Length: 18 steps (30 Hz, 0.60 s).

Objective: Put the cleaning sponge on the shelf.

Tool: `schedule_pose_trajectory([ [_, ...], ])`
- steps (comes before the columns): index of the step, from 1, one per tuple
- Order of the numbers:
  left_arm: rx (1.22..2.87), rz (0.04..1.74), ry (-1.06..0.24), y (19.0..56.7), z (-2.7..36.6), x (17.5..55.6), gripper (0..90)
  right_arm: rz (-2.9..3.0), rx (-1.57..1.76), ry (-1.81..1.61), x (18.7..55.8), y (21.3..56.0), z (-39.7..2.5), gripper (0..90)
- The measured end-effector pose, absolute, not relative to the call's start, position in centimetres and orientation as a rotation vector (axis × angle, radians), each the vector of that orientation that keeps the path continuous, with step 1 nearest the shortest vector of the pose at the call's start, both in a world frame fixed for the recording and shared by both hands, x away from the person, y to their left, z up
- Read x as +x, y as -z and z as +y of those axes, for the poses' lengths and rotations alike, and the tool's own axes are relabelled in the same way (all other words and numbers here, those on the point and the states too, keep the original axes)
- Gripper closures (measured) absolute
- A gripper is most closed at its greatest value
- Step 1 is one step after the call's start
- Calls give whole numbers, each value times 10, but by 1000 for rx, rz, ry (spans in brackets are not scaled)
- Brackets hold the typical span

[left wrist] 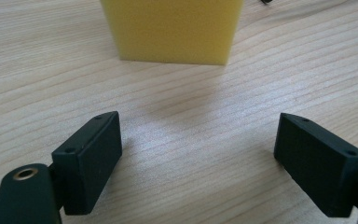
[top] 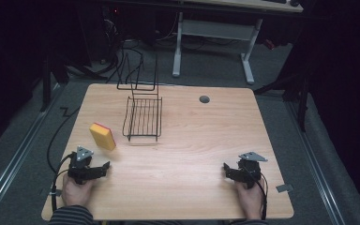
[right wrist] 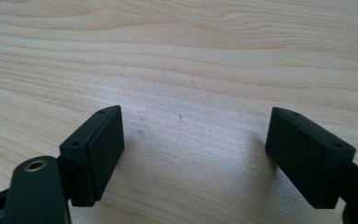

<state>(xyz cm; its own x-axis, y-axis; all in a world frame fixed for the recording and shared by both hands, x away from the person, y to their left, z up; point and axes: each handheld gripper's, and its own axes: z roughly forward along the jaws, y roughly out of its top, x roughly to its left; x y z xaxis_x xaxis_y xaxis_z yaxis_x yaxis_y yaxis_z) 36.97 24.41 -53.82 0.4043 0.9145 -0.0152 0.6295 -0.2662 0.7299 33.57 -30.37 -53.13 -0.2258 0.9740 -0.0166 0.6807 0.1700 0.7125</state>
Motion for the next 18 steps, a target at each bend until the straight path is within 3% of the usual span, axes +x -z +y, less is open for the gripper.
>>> schedule_pose_trajectory([
  [18,1998,1316,-551,538,244,370,159,1979,1553,-810,336,531,-304,195],
])
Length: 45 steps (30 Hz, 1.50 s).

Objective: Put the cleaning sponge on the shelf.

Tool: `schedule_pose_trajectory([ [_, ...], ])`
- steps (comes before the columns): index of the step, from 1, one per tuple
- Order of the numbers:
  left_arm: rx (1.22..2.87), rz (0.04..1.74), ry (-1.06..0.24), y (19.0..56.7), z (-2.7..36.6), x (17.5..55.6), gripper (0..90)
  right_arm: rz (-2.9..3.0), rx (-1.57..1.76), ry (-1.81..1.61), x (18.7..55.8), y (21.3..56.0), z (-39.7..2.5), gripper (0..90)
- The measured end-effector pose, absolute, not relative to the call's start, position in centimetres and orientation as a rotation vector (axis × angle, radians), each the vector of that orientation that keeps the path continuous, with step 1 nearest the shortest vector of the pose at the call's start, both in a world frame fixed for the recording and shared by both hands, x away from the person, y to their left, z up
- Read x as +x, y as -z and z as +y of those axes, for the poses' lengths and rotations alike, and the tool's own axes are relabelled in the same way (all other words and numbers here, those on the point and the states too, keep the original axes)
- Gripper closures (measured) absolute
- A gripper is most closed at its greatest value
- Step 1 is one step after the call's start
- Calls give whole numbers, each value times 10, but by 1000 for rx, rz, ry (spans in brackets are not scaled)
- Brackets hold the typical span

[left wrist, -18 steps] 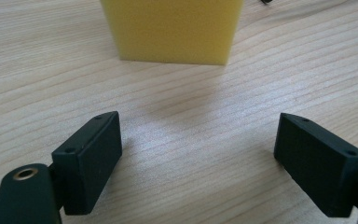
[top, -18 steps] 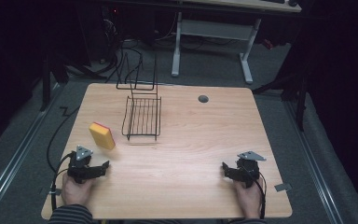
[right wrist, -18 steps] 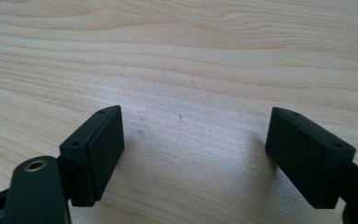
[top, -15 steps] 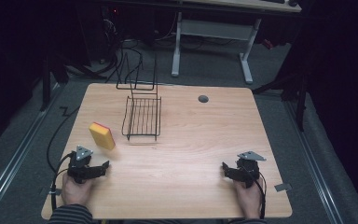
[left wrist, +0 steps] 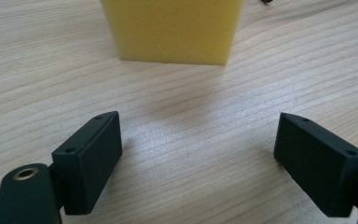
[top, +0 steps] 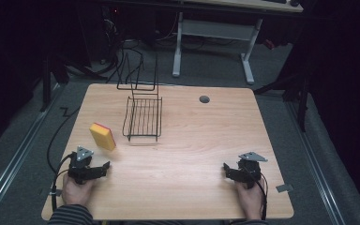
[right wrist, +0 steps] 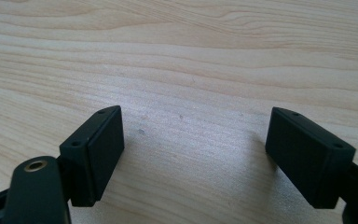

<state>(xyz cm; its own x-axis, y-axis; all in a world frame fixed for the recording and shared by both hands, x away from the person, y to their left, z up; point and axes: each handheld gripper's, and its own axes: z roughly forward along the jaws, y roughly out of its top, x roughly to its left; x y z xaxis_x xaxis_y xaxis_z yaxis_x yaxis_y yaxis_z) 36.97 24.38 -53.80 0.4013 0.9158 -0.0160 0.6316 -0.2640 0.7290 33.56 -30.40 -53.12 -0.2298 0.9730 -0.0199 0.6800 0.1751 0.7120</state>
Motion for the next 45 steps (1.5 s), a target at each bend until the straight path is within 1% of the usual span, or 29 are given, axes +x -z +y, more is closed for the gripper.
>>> schedule_pose_trajectory([
  [16,1971,1371,-572,538,238,371,158,1979,1554,-810,336,531,-304,195],
  [29,1962,1367,-560,538,238,370,116,1980,1557,-811,335,531,-304,195],
  [38,1915,1367,-556,533,240,364,91,1981,1558,-812,335,531,-304,194],
  [45,1859,1355,-557,523,242,359,53,1982,1559,-812,335,531,-304,194],
])
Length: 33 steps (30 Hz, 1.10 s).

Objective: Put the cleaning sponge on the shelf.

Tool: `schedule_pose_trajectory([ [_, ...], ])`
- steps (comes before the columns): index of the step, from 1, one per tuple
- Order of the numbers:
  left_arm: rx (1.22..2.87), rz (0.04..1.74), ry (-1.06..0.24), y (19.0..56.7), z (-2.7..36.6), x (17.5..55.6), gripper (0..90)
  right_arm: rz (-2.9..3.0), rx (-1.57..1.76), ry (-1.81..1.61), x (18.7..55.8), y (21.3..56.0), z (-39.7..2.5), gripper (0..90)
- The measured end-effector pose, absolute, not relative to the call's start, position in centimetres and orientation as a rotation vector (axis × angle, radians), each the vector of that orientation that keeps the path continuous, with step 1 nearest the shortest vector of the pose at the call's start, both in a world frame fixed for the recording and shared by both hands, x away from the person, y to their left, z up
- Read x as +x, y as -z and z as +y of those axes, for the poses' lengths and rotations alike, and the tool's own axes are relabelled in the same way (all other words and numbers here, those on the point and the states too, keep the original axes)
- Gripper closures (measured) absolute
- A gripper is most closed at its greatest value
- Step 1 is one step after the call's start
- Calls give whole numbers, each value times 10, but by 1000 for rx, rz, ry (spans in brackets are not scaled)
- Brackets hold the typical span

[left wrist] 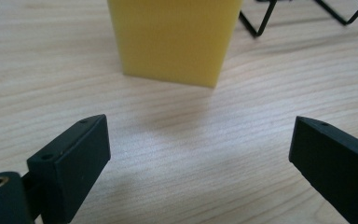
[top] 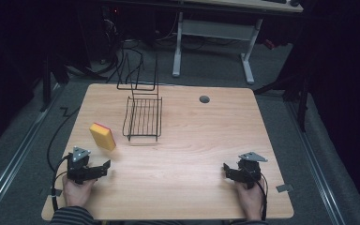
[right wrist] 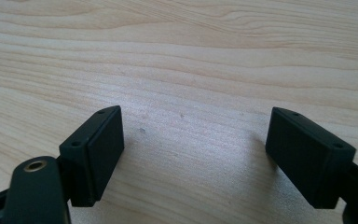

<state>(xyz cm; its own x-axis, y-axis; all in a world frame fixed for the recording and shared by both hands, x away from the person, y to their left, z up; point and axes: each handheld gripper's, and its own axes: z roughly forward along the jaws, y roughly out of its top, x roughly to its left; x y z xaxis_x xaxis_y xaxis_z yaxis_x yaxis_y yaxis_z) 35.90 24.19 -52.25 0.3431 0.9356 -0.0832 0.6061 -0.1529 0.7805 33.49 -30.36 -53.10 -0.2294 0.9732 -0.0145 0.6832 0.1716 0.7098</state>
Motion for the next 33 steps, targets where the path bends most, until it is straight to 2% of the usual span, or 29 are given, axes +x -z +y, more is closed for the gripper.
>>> schedule_pose_trajectory([
  [11,1807,1339,-548,503,244,359,6,1983,1556,-813,335,531,-304,193],
  [33,1819,1295,-624,474,239,383,0,1985,1553,-811,335,531,-304,191],
])
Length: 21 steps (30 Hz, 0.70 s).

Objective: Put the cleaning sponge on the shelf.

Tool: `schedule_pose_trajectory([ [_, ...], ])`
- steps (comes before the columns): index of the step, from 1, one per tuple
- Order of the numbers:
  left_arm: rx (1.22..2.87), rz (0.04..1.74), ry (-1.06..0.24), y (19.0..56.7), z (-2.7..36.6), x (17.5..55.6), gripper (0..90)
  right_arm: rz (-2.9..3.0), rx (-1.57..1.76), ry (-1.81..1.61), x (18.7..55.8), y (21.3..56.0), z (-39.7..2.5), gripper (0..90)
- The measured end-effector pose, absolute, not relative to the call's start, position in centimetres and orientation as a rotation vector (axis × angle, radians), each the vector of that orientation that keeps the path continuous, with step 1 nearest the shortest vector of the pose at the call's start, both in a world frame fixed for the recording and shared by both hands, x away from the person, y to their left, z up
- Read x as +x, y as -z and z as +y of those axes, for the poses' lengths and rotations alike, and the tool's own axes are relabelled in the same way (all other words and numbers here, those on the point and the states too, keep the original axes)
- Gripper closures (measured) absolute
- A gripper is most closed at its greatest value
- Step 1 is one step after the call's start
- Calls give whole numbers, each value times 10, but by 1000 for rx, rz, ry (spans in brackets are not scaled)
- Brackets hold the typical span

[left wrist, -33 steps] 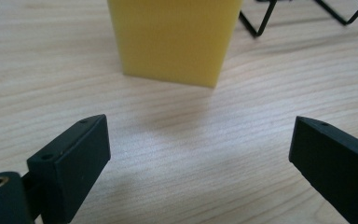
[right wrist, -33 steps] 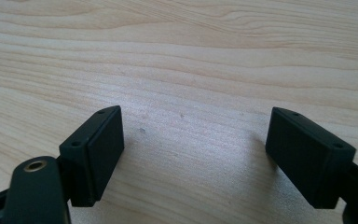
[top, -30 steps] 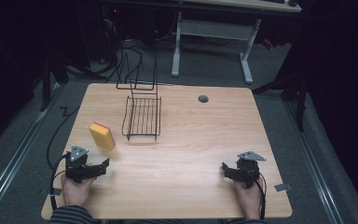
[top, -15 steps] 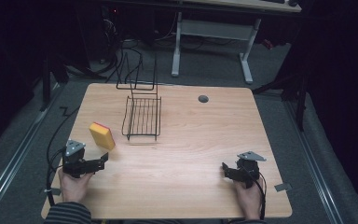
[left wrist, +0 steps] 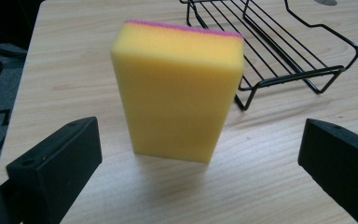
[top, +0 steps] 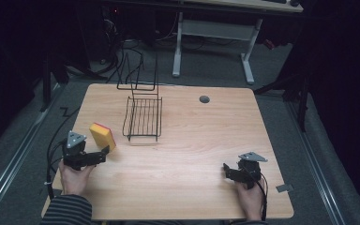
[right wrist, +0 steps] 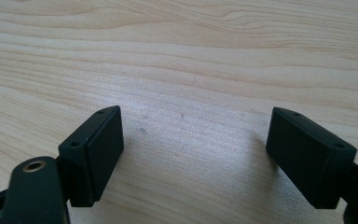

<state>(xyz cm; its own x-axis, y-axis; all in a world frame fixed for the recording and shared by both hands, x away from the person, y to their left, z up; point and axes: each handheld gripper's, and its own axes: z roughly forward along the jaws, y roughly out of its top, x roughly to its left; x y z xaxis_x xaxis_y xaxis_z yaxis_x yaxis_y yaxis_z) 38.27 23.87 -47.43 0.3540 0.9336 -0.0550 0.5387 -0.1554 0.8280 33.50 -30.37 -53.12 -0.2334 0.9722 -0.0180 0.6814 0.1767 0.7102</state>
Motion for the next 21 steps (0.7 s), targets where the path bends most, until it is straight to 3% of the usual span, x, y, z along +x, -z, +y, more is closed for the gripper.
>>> schedule_pose_trajectory([
  [21,1858,1274,-666,466,236,408,0,1984,1555,-814,335,531,-304,190],
])
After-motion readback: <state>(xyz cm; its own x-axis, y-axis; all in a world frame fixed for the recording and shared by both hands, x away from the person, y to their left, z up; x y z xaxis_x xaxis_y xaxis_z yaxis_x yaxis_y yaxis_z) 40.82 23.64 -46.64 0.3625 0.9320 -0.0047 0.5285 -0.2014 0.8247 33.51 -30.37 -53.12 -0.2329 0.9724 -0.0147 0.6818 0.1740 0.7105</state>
